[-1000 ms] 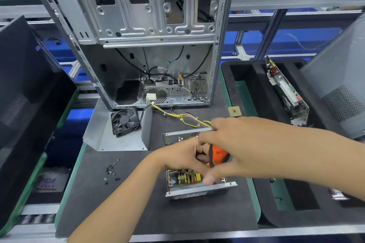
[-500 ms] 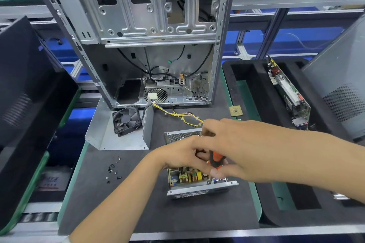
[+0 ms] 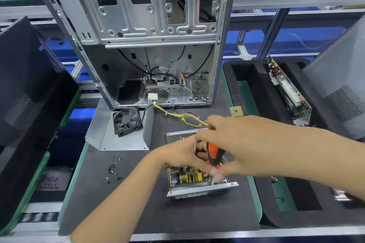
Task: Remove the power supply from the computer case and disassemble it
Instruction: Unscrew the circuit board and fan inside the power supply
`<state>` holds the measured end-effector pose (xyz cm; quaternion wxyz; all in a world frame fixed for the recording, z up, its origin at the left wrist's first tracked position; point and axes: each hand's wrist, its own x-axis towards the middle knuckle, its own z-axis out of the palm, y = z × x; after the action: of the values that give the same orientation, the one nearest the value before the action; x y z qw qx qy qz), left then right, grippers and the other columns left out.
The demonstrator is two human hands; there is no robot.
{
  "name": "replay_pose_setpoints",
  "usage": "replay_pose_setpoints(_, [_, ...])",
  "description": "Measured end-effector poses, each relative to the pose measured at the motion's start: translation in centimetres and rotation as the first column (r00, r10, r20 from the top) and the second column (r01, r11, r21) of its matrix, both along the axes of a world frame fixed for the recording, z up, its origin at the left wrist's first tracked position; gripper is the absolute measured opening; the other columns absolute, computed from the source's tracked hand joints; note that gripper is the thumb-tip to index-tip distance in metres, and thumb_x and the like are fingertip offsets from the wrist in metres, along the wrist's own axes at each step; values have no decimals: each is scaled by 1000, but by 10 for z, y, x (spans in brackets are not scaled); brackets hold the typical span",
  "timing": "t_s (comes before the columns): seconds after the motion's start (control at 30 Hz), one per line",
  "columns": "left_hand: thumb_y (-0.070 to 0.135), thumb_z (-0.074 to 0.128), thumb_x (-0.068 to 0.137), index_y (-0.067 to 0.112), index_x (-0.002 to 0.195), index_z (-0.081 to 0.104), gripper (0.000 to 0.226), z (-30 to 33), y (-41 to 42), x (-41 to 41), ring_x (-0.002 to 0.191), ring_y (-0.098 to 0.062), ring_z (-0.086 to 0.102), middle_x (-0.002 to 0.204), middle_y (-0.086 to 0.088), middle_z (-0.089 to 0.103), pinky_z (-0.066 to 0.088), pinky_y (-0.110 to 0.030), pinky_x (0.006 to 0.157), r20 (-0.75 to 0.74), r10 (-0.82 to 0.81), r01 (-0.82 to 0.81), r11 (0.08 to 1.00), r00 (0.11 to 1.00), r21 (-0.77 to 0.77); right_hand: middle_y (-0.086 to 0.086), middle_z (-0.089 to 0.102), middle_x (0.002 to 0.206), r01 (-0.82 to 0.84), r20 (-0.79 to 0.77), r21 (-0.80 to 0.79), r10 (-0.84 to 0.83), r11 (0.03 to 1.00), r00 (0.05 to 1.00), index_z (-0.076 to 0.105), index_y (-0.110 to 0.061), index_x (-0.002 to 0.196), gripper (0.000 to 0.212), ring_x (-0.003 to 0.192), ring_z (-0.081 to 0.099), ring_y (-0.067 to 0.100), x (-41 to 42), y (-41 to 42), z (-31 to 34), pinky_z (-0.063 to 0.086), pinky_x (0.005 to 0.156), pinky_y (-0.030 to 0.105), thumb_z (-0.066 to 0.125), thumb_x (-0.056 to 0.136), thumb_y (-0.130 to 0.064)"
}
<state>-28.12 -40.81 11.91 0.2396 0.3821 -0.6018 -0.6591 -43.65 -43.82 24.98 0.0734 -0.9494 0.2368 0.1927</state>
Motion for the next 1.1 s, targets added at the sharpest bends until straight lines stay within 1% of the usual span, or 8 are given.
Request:
replay_pose_setpoints(0.07, [-3,72,80,10,77,65,15,-4,-1,0,61,-16,39,66,-12,45,34,-12,52,57,7,-5,1000,998,-22,-1,47,80,-39,-49,-98,34,994,998,42,-18,100,68,71,50,22,4,-1,-4,40,53,32,34,72,-80])
replay_pose_setpoints(0.13, [-2,71,84,-4,77,62,11,-5,-1,1,61,-8,41,67,-10,44,34,-12,54,66,-45,48,998,997,-43,-4,31,69,-33,-39,-183,26,982,999,37,-22,95,44,64,38,22,8,3,-5,25,45,28,35,90,-66])
replay_pose_setpoints(0.23, [10,75,78,21,67,54,26,-6,0,7,58,-8,30,62,3,29,29,-18,52,39,-26,28,999,999,-37,-3,32,83,-50,-92,-111,40,993,995,38,-28,109,15,67,38,19,9,3,-6,31,51,31,45,99,-35])
replay_pose_setpoints(0.4, [22,73,77,9,96,66,25,-13,2,31,61,-7,37,66,7,42,36,-16,59,-39,91,-91,996,995,22,-5,32,99,-50,-153,53,58,997,987,39,-33,126,39,80,40,18,12,0,1,43,71,35,49,96,-10])
replay_pose_setpoints(0.57, [27,65,88,27,92,70,7,-15,6,46,57,-11,24,74,-27,30,21,-19,51,-65,230,-228,973,971,38,-4,33,103,-21,-116,87,31,996,993,38,-31,124,31,80,41,16,11,-1,5,39,71,33,47,99,-14])
replay_pose_setpoints(0.73, [26,54,99,9,100,68,21,-17,13,54,52,-7,24,59,11,31,20,-17,48,98,235,-245,964,967,104,-12,38,107,17,1,195,-17,981,1000,42,-39,116,21,97,43,9,4,-2,21,42,87,34,45,100,-25])
replay_pose_setpoints(0.97, [38,42,103,3,94,69,45,-5,22,56,50,-9,25,60,-2,45,20,-18,46,324,203,-273,944,924,187,-19,40,95,-10,263,187,-40,982,964,42,-42,108,16,87,37,-9,4,-12,36,36,81,25,48,96,-34])
replay_pose_setpoints(1.1, [23,60,97,4,88,71,24,-1,27,52,55,-8,36,59,-4,51,31,-21,55,333,256,-253,966,907,-53,-20,40,91,-17,306,149,-30,989,952,42,-43,108,16,85,36,-12,4,-16,40,30,76,22,49,94,-38])
